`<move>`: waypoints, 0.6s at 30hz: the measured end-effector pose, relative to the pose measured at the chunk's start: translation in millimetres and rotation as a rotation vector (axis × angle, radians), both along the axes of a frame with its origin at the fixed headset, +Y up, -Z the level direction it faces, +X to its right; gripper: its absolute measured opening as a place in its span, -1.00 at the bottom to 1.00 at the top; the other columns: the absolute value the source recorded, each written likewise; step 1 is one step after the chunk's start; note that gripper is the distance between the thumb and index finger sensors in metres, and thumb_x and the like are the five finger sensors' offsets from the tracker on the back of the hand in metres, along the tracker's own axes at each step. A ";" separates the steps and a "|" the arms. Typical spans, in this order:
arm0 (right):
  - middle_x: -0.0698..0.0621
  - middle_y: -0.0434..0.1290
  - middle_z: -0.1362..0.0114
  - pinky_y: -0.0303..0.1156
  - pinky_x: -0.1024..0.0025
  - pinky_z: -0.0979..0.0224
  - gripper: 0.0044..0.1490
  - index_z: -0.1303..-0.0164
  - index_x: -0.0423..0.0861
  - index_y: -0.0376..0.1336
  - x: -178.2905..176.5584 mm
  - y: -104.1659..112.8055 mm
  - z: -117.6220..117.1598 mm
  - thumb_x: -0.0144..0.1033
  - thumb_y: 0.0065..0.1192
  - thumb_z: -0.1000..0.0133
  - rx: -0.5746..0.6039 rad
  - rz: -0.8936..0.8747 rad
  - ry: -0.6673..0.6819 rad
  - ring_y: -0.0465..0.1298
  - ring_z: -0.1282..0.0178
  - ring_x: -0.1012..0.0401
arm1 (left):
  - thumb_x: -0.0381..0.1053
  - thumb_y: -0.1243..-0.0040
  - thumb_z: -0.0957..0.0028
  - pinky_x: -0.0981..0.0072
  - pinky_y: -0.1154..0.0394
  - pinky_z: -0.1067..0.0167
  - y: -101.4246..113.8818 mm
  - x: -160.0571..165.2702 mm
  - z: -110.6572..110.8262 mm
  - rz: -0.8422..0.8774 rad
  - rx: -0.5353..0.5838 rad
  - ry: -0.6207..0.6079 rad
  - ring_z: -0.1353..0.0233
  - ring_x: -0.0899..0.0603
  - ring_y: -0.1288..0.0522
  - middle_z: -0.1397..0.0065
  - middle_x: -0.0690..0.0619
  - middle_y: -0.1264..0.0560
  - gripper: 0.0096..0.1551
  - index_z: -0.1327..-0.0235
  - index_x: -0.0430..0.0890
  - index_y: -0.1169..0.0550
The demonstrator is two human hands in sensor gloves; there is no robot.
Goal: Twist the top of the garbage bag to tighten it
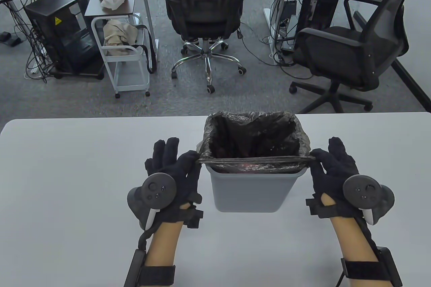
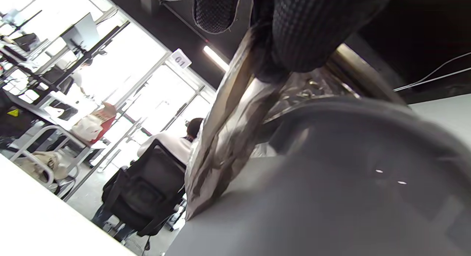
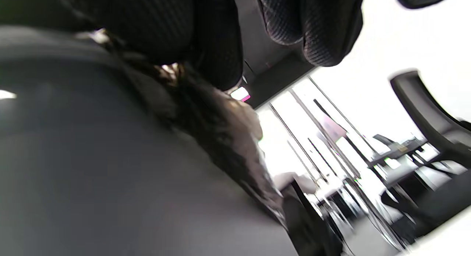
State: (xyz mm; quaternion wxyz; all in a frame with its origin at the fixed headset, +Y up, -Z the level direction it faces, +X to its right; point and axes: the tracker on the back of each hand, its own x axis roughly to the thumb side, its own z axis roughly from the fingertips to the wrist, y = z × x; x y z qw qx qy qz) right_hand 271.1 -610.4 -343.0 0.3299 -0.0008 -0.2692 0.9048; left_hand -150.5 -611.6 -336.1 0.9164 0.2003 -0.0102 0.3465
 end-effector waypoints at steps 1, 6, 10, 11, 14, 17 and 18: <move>-0.29 0.19 -0.49 0.13 -0.49 -0.30 -0.47 -0.02 -0.04 0.51 0.5 -0.3 -2.3 -0.05 0.37 0.08 -0.023 0.002 -0.003 0.39 -0.35 -0.27 | 0.22 -0.30 0.04 -0.53 0.06 -0.38 -0.8 0.1 -3.1 0.009 -0.016 -0.001 -0.69 -0.18 0.08 -0.66 0.15 -0.14 -0.55 -0.13 0.24 -0.64; -0.30 0.21 -0.48 0.13 -0.48 -0.30 -0.47 -0.02 -0.05 0.51 4.5 -7.0 -25.0 -0.07 0.39 0.09 -0.159 -0.032 0.004 0.40 -0.33 -0.28 | 0.23 -0.31 0.04 -0.53 0.07 -0.38 -10.3 -2.8 -22.4 0.051 -0.100 0.006 -0.69 -0.18 0.08 -0.66 0.14 -0.14 -0.54 -0.14 0.24 -0.64; -0.31 0.24 -0.46 0.14 -0.48 -0.29 -0.46 -0.05 -0.05 0.49 9.3 -15.7 -31.6 -0.06 0.38 0.08 -0.182 -0.097 0.028 0.42 -0.30 -0.28 | 0.23 -0.31 0.04 -0.54 0.07 -0.36 -19.5 -3.3 -27.7 0.065 -0.122 -0.006 -0.68 -0.19 0.07 -0.66 0.12 -0.15 -0.54 -0.14 0.23 -0.64; -0.31 0.26 -0.45 0.14 -0.48 -0.29 -0.44 -0.05 -0.06 0.49 11.4 -18.8 -32.4 -0.05 0.37 0.08 -0.181 -0.120 0.043 0.44 -0.29 -0.28 | 0.24 -0.30 0.04 -0.54 0.06 -0.36 -21.4 -4.0 -28.3 0.067 -0.124 -0.008 -0.68 -0.20 0.07 -0.66 0.11 -0.15 -0.54 -0.14 0.22 -0.64; -0.32 0.25 -0.47 0.12 -0.52 -0.28 -0.33 -0.19 -0.07 0.42 21.7 -29.2 -30.1 0.05 0.32 0.05 -0.174 -0.244 0.135 0.43 -0.30 -0.28 | 0.29 -0.28 0.04 -0.56 0.06 -0.34 -25.7 -11.1 -29.0 0.115 -0.146 -0.012 -0.68 -0.21 0.06 -0.66 0.09 -0.15 -0.46 -0.22 0.20 -0.59; -0.34 0.22 -0.49 0.05 -0.57 -0.28 -0.22 -0.27 -0.12 0.39 38.6 -38.5 -24.1 0.13 0.30 0.03 -0.146 -0.401 0.216 0.39 -0.32 -0.32 | 0.32 -0.28 0.04 -0.57 0.10 -0.34 -26.1 -26.1 -27.5 0.164 -0.162 -0.004 -0.68 -0.22 0.10 -0.68 0.07 -0.10 -0.34 -0.37 0.21 -0.47; -0.34 0.22 -0.49 0.05 -0.57 -0.28 -0.21 -0.27 -0.12 0.39 43.5 -40.5 -22.5 0.14 0.31 0.04 -0.143 -0.428 0.225 0.39 -0.32 -0.32 | 0.33 -0.27 0.04 -0.57 0.10 -0.34 -25.6 -30.2 -27.2 0.161 -0.162 0.005 -0.68 -0.22 0.10 -0.68 0.07 -0.09 -0.32 -0.39 0.22 -0.45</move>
